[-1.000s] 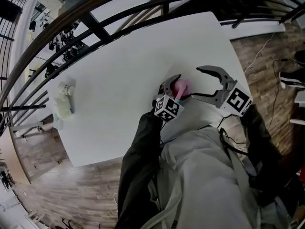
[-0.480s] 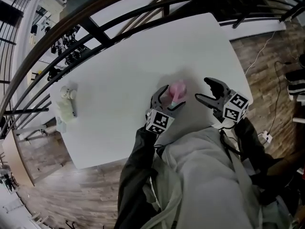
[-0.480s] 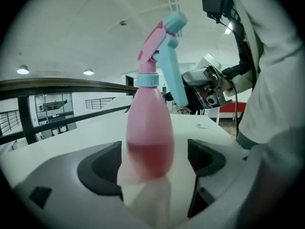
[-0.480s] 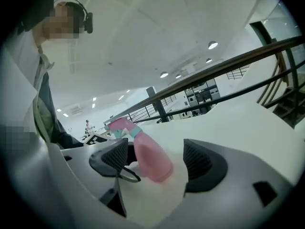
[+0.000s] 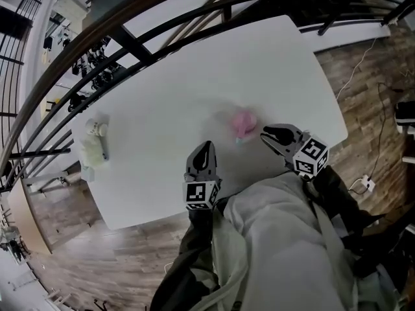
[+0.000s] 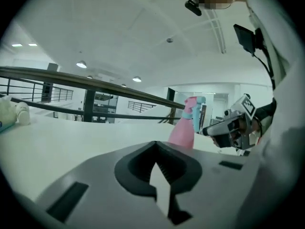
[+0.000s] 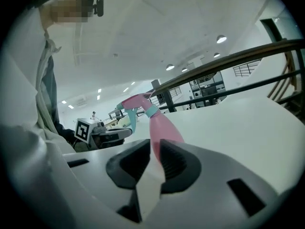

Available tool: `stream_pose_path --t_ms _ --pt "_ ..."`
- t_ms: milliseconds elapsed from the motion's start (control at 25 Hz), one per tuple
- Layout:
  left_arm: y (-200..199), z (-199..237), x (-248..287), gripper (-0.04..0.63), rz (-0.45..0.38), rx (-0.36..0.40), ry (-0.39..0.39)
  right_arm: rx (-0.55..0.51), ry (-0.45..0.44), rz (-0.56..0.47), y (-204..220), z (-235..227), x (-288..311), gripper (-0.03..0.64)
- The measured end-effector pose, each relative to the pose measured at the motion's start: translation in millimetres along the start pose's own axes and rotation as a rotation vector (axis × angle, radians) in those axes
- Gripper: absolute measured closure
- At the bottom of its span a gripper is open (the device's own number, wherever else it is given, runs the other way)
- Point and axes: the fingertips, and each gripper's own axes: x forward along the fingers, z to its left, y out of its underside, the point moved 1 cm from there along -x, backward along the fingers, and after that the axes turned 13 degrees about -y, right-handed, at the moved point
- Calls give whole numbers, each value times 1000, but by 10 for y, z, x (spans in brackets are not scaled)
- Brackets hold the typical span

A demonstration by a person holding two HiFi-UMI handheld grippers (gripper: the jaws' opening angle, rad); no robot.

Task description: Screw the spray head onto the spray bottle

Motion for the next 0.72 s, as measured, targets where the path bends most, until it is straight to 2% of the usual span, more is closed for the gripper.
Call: stream_pose_path --t_ms 40,80,240,480,720 --pt "-2 -21 -14 591 -1 1 -4 -10 7 5 7 -2 8 596" --pt "9 -54 -18 591 2 4 -2 -15 15 6 14 -10 13 619" --pt "120 -210 2 591 30 13 30 -21 43 2 34 -35 35 620" --pt "213 -426 40 591 56 61 84 -25 37 24 109 8 76 620" --pt "258 -436 53 591 68 66 84 -34 24 53 192 53 124 620"
